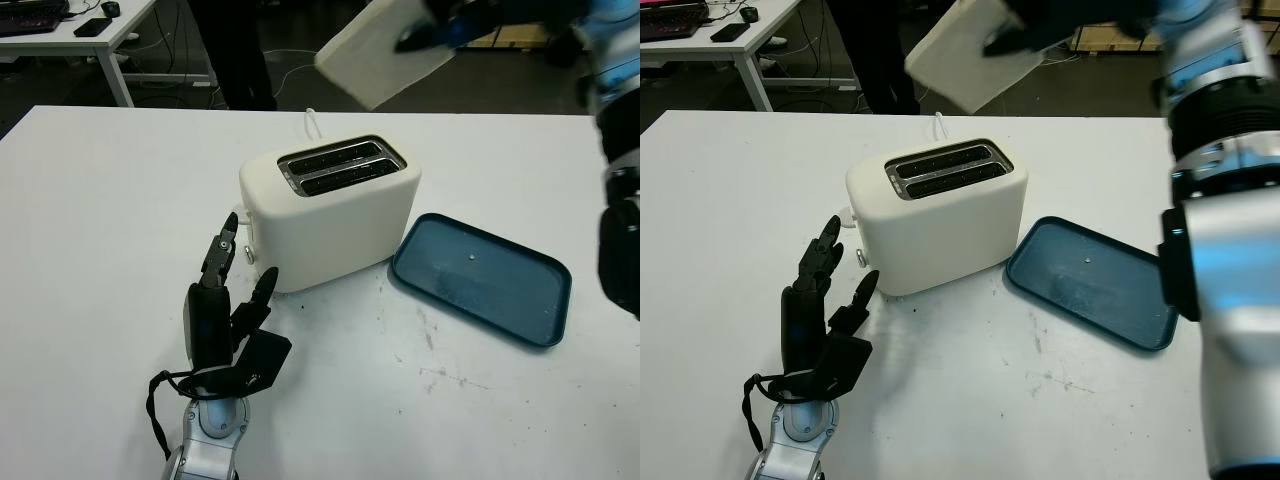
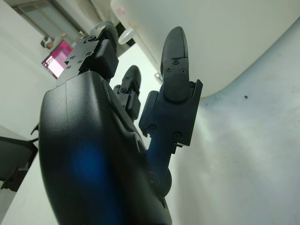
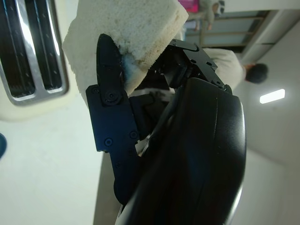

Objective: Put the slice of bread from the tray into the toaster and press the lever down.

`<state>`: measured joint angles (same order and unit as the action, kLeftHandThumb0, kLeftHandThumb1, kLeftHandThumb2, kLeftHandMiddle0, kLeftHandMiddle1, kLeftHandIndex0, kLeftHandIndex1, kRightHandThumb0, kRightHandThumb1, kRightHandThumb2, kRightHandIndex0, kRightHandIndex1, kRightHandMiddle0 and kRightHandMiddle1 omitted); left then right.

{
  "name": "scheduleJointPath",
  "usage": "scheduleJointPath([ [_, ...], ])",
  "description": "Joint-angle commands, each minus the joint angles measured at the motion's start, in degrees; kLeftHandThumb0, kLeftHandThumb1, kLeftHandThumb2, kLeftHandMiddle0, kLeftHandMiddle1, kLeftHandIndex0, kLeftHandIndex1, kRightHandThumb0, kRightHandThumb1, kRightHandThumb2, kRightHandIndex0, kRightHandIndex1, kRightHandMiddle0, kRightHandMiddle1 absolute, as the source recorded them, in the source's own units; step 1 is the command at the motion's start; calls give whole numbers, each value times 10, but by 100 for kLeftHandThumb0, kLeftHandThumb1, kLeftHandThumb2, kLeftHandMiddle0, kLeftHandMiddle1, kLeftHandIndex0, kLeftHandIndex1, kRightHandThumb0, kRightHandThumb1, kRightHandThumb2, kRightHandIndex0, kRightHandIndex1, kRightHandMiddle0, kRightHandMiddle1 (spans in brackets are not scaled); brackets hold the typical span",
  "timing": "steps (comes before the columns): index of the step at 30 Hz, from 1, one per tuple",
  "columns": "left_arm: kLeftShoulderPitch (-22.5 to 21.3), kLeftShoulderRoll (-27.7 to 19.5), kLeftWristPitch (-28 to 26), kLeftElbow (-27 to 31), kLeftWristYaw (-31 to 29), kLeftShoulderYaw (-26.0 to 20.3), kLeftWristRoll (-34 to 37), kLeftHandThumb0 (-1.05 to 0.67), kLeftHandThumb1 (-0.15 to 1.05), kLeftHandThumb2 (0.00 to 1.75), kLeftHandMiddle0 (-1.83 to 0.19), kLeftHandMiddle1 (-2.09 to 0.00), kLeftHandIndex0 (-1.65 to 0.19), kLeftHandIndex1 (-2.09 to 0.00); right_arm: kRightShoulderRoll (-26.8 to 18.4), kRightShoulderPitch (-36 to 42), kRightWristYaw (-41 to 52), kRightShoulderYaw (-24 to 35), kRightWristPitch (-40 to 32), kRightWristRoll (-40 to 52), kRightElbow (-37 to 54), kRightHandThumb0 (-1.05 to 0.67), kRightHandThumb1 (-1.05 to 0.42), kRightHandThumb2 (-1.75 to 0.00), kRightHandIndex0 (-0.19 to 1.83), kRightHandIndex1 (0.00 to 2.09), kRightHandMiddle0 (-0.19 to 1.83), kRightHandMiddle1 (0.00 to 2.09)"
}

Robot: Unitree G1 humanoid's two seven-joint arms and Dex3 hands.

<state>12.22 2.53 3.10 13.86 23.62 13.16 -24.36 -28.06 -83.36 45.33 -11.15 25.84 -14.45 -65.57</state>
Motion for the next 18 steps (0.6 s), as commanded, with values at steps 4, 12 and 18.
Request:
scheduleJointPath([
  [4, 6, 15, 5, 10, 1, 4, -1, -51, 92, 35, -42, -6, -31, 0, 18, -16, 3, -12, -8, -12, -13, -55, -92, -28, 108, 175, 91, 175],
  [12, -1, 13, 2, 7, 1, 3, -6, -50, 92, 34, -43, -6, -32, -1, 21, -12, 12, -24, 10, -24, -22, -60, -92, -29, 111, 175, 94, 175],
  [18, -3, 13, -7, 11, -2, 4, -10, -49, 92, 33, -44, -6, -32, 0, 20, -8, 18, -25, -4, -29, -37, -53, -92, -29, 109, 175, 92, 175],
])
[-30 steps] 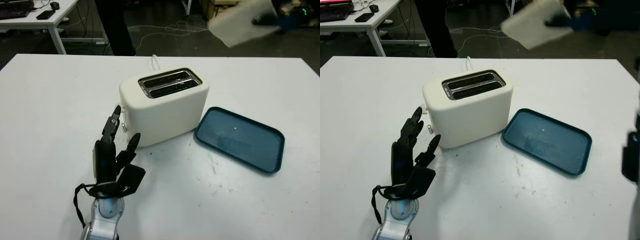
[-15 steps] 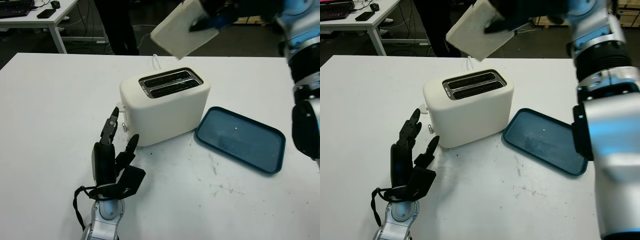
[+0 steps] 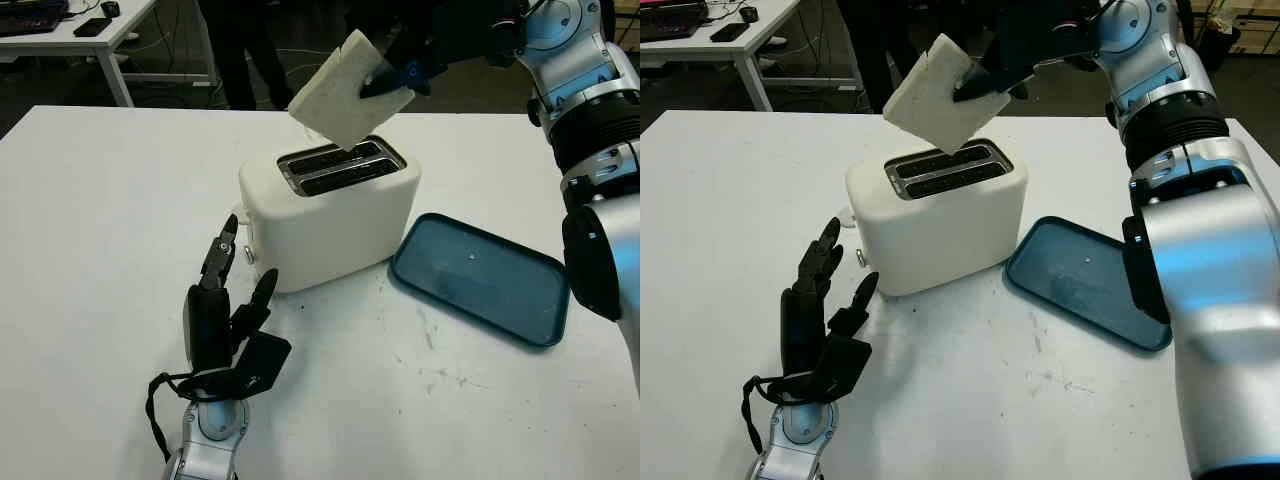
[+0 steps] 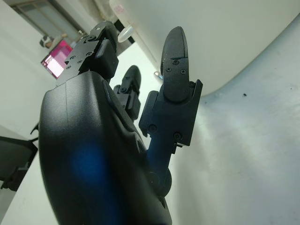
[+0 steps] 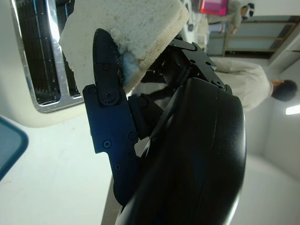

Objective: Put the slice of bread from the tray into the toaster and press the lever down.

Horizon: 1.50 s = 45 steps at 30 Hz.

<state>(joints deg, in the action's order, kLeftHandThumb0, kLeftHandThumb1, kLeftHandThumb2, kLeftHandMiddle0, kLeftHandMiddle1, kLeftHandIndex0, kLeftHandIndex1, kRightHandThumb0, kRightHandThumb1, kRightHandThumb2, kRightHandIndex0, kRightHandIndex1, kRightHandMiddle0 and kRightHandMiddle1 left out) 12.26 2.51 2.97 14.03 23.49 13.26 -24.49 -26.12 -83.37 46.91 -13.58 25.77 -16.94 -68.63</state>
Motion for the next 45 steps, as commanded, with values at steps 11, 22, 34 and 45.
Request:
scheduleJointPath([
  [11, -9, 14, -7, 4, -2, -1, -4, -51, 92, 33, -43, -7, -32, 0, 6, 2, -6, -10, -5, -23, -22, -54, -92, -30, 109, 175, 94, 175],
  [22, -8, 16, -2, 2, 1, -1, -2, -50, 92, 33, -43, -7, -32, 0, 18, 24, -12, -53, -42, -71, -28, -47, -92, -31, 106, 175, 88, 175],
  [34, -9, 17, -4, 0, 2, -2, -3, -51, 92, 33, -43, -7, -32, 0, 9, 22, -15, -64, -35, -82, -28, -47, -92, -30, 104, 175, 84, 175],
  [45, -10, 20, 0, -6, 6, 4, -5, -51, 92, 33, -43, -7, -32, 0, -6, 15, -67, -128, 8, -158, -9, -36, -92, -30, 91, 175, 71, 175],
])
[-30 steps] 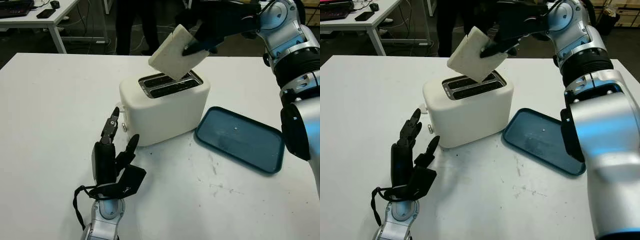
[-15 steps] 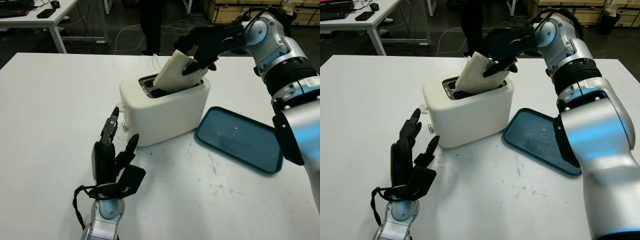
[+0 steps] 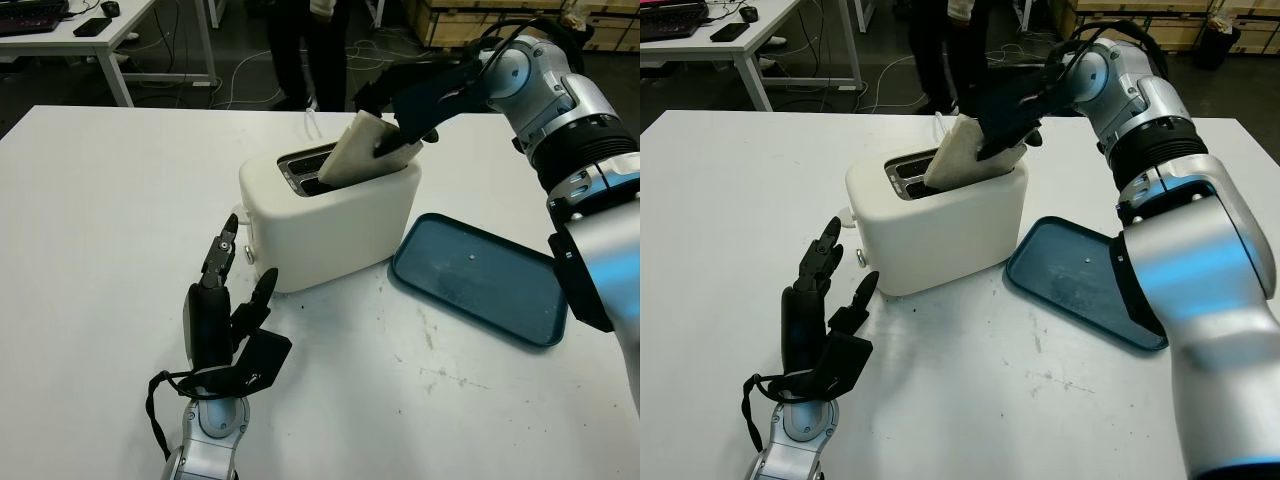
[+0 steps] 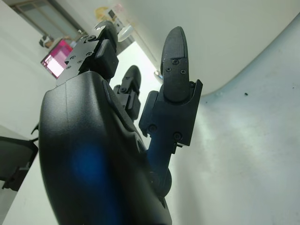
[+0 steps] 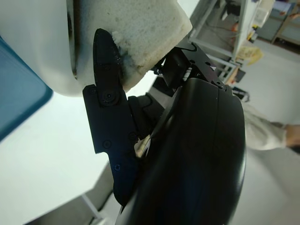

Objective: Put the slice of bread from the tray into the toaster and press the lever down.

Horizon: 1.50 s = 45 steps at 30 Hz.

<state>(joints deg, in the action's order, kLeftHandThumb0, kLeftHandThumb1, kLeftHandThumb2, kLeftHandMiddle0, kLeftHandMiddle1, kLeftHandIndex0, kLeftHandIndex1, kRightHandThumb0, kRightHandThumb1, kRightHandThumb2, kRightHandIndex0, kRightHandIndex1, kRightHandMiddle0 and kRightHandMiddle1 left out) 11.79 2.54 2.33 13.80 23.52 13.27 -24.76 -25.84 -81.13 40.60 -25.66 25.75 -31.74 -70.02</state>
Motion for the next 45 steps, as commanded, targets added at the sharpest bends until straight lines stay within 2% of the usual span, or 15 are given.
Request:
scheduleJointPath([
  [1, -5, 21, 6, -4, 8, 5, -4, -51, 92, 33, -43, -7, -32, 0, -7, -6, -2, -9, 12, -10, 7, -37, -92, -29, 91, 175, 71, 175],
  [11, 1, 29, 5, -5, 19, 16, 2, -52, 92, 33, -43, -8, -32, 0, 12, 13, 27, -31, 59, -13, 35, -39, -92, -25, 97, 175, 76, 175],
  [17, 0, 26, 10, -10, 28, 21, 1, -50, 92, 33, -43, -8, -32, 0, 18, 31, 15, -23, 74, 0, 56, -53, -92, -14, 101, 175, 81, 174],
  [19, 0, 26, 9, -11, 28, 21, 3, -50, 92, 33, -42, -8, -32, 0, 19, 36, 6, -12, 70, 11, 62, -60, -92, -6, 81, 165, 70, 157],
  [21, 1, 25, 9, -11, 26, 21, 5, -52, 92, 34, -42, -8, -32, 0, 20, 38, 4, -2, 68, 18, 66, -65, -92, -2, 69, 141, 64, 130],
  [22, 1, 25, 11, -12, 28, 21, 7, -52, 92, 34, -42, -8, -32, 0, 20, 38, 4, 0, 69, 19, 67, -67, -92, -1, 57, 128, 59, 114],
  [25, 2, 26, 12, -12, 29, 20, 8, -52, 92, 33, -42, -8, -32, 0, 18, 38, 0, 3, 72, 17, 69, -70, -91, 0, 33, 109, 57, 69],
  [27, 3, 25, 5, -8, 27, 20, 6, -52, 92, 33, -42, -8, -32, 0, 18, 37, -4, 4, 69, 14, 68, -71, -91, 0, 26, 99, 58, 53],
  [32, -1, 21, 2, -7, 25, 19, 2, -52, 92, 33, -43, -8, -33, 0, 11, 32, -32, -2, 71, 0, 67, -72, -91, 0, 18, 95, 57, 41],
  [40, -9, 17, 4, -12, 23, 18, -1, -49, 92, 32, -44, -9, -33, 0, 5, 27, -94, 6, 72, -6, 56, -57, -90, 0, 30, 82, 69, 34],
  [45, -8, 20, -2, -9, 19, 18, 3, -50, 92, 33, -43, -9, -32, 0, 2, 28, -110, 2, 74, -12, 49, -55, -88, 0, 40, 80, 78, 22],
])
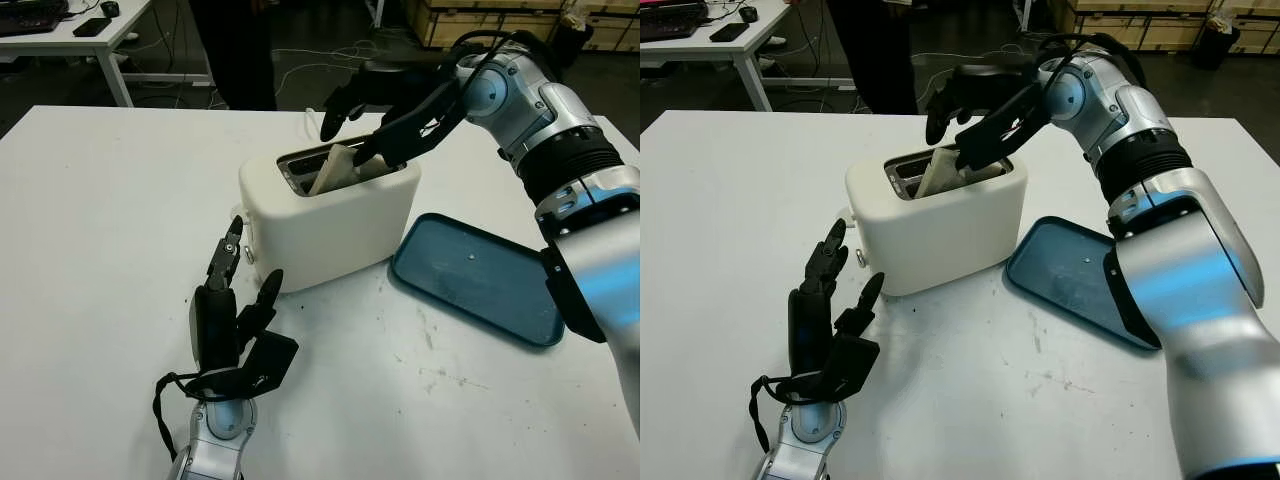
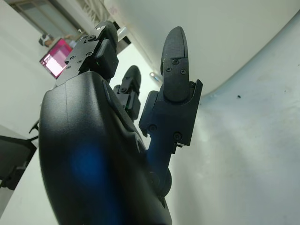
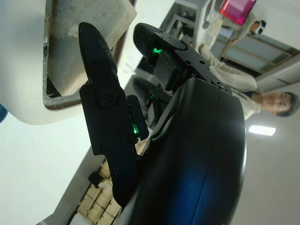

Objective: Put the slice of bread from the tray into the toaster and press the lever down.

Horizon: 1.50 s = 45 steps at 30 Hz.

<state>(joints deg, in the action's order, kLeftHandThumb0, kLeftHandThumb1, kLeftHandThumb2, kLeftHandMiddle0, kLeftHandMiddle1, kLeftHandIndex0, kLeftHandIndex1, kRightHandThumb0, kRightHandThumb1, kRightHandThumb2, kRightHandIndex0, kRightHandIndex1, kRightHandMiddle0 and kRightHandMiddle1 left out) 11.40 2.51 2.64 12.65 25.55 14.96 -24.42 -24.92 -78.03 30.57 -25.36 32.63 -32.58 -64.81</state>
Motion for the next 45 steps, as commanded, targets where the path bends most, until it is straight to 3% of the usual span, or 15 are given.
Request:
scheduleJointPath([
  [1, -4, 21, -6, 3, -1, 1, -2, -51, 92, 33, -42, -9, -32, 0, -7, -1, -13, -1, 6, -3, -4, -54, -88, 0, 43, 79, 80, 20],
  [5, -2, 22, -6, 4, 1, 2, -5, -51, 92, 33, -43, -9, -33, 0, -9, 8, -29, 1, 15, -2, -5, -50, -86, 0, 58, 82, 90, 19],
  [8, -1, 23, 1, 1, 6, 2, -3, -51, 92, 33, -43, -9, -33, 0, -14, 13, -26, -4, 13, -6, -5, -51, -84, 0, 61, 70, 90, 12],
  [12, 3, 26, -5, 3, 8, 4, -4, -51, 92, 33, -42, -9, -33, 0, -24, 15, 26, 8, -3, 15, -7, -67, -82, 0, 41, 52, 70, 1],
  [16, 3, 26, 4, -6, 14, 5, -3, -50, 92, 33, -42, -9, -33, 0, -46, 32, 54, 92, -1, 108, -3, -80, -82, 0, 29, 46, 54, 0],
  [19, 5, 26, 8, -8, 15, 5, 4, -51, 92, 34, -41, -9, -32, 0, -54, 70, 51, 184, -20, 209, 18, -84, -76, 0, 11, 76, 54, 1],
  [22, 5, 24, 13, -10, 17, 5, 3, -51, 92, 34, -41, -9, -32, 0, -55, 134, 52, 243, -9, 279, 43, -78, -78, 0, 21, 56, 53, 0],
  [26, 7, 26, 7, -7, 13, 5, 7, -52, 92, 33, -41, -9, -32, 0, -46, 196, 53, 267, -11, 311, 64, -77, -79, 0, 32, 40, 52, 0],
  [36, -3, 18, 10, -10, 10, -2, 9, -51, 92, 33, -41, -9, -32, 0, -14, 295, -38, 275, 10, 303, 133, -59, -78, 0, 42, 26, 53, 3],
  [42, -9, 15, 4, -9, 10, -3, -1, -50, 92, 32, -42, -9, -33, -1, -5, 294, -149, 249, 29, 234, 139, -49, -73, 0, 68, 36, 74, 10],
  [45, -12, 17, 2, -10, 10, -3, -2, -50, 92, 31, -43, -10, -33, -1, -4, 278, -167, 233, 32, 211, 125, -52, -71, 0, 72, 39, 79, 10],
])
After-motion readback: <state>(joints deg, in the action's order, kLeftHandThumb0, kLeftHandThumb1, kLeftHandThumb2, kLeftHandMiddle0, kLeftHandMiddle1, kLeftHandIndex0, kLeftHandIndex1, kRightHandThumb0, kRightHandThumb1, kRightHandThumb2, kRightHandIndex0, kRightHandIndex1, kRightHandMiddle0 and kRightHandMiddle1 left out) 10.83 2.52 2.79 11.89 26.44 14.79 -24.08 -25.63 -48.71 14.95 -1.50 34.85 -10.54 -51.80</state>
